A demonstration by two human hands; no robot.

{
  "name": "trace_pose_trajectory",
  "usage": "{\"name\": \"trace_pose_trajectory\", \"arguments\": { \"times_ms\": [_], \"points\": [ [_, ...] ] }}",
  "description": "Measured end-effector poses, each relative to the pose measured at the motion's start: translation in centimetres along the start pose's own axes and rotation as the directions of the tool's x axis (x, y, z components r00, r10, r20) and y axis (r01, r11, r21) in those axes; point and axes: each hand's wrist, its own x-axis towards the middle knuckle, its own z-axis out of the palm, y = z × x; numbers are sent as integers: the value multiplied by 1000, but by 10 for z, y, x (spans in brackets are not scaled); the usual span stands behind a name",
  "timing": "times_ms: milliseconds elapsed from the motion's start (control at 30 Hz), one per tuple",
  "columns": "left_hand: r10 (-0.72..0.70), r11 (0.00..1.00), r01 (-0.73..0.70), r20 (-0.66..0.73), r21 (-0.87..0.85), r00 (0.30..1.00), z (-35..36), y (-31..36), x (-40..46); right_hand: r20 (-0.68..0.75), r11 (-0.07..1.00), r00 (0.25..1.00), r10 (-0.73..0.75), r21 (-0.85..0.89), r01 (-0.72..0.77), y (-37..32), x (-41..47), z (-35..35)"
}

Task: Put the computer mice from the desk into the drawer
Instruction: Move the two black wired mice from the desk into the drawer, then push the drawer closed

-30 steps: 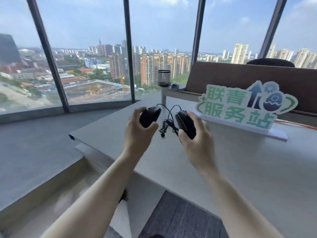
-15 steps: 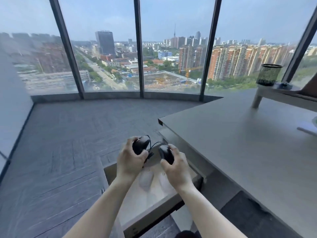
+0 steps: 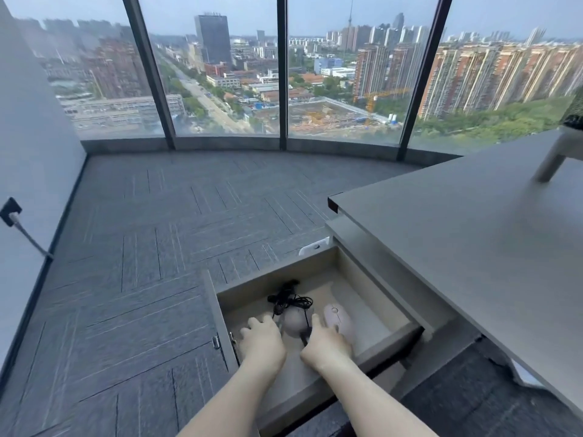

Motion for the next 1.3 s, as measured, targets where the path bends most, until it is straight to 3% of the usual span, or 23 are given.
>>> {"name": "trace_pose_trajectory", "arguments": {
  "times_ms": [200, 333, 533, 667, 733, 800, 900, 967, 1133, 1300],
  "points": [
    [-5, 999, 1, 95, 41, 995, 20, 4, 9, 46, 995, 999, -4, -98, 8, 2, 7, 12],
    [32, 999, -34, 56, 35, 998, 6, 4, 6, -124, 988, 980, -155, 5, 157, 6, -3, 2],
    [123, 937, -214, -312, -277, 942, -48, -14, -14, -331, 885, 876, -350, 189, 425, 21, -49, -3],
    [28, 848, -292, -513, -442, 858, -52, -53, -38, -386, 832, 817, -428, 185, 523, 21, -90, 13],
    [-99, 774, -222, -461, -593, 882, -45, -72, -50, -363, 829, 825, -433, 198, 522, 19, -108, 24],
    [-215, 640, -115, -320, -760, 923, -34, -89, -57, -331, 827, 837, -436, 220, 518, 17, -123, 34],
    [-306, 291, 44, -50, -956, 951, -16, -106, -67, -265, 825, 853, -451, 241, 511, 15, -140, 47],
    [-278, 130, 133, 93, -982, 956, -5, -109, -75, -220, 832, 866, -448, 252, 495, 14, -149, 54],
    [-122, 30, 182, 177, -983, 977, 3, -95, -91, -231, 858, 878, -418, 217, 466, 10, -151, 67],
    [-77, 50, 186, 182, -981, 980, 6, -86, -87, -300, 859, 877, -376, 242, 451, 17, -145, 71]
  ]
}}
